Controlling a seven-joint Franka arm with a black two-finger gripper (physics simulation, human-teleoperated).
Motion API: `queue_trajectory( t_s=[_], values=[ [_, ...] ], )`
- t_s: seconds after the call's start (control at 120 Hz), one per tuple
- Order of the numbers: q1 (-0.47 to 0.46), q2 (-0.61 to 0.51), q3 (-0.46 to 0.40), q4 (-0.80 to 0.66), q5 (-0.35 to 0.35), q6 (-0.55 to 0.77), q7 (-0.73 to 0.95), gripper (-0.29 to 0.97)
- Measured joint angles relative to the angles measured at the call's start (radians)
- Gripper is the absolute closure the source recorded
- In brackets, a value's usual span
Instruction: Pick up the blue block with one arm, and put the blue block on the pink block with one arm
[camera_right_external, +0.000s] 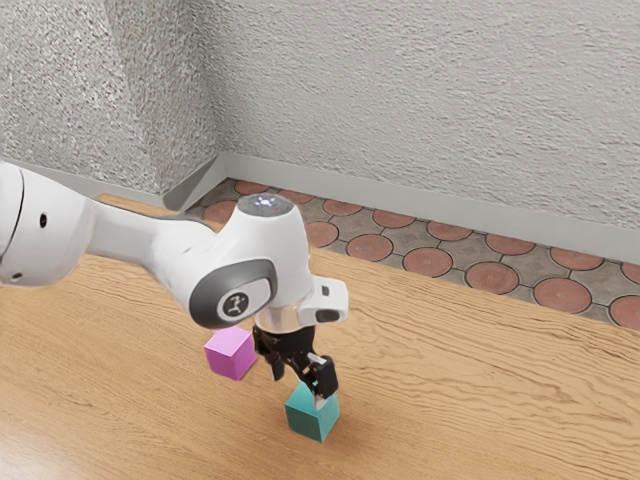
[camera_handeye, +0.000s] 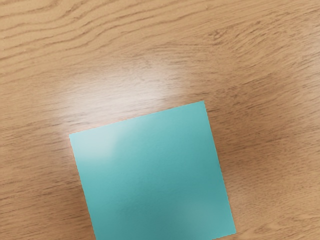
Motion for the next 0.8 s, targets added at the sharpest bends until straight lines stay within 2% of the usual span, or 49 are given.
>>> queue_trajectory(
  t_s=[0.625, 0.675, 0.8],
  values=[
    [0.005, 0.141, -0.006, 0.038, 0.045, 0.083, -0.051, 0.00],
    [0.005, 0.153, -0.006, 0.038, 0.045, 0.090, -0.053, 0.02],
    [0.007, 0.174, -0.006, 0.050, 0.053, 0.101, -0.058, 0.16]
  ],
)
